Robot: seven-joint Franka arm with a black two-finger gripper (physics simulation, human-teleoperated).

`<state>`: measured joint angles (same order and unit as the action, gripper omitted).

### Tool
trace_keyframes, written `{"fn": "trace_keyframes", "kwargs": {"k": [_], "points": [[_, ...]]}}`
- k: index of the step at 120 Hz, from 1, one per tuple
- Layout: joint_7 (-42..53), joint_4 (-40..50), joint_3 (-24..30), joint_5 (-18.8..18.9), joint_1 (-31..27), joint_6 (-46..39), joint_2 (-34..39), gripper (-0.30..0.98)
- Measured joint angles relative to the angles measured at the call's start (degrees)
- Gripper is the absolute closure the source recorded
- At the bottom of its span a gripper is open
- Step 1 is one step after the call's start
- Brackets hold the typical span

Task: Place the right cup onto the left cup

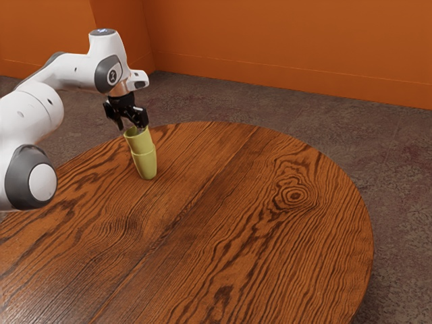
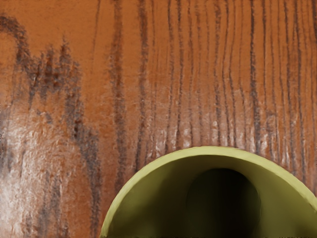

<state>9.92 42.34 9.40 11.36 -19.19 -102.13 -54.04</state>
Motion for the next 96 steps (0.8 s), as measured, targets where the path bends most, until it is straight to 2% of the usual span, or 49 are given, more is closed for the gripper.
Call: {"fn": "trace_keyframes", "kwargs": {"k": [27, 40, 52, 79, 96], "points": [[0.0, 7.8, -0.2, 1.8, 2.1, 0.8, 9.1, 0.04], [-0.1, 15.5, 0.0, 1.8, 2.8, 1.0, 15.8, 0.02], [-0.1, 26.2, -0.2, 0.6, 3.2, 1.7, 25.5, 0.01], [-0.3, 38.5, 0.0, -2.5, 5.5, 8.1, 39.1, 0.00], [-0.6, 44.5, -3.1, -3.0, 10.9, 9.9, 46.1, 0.00]]}}
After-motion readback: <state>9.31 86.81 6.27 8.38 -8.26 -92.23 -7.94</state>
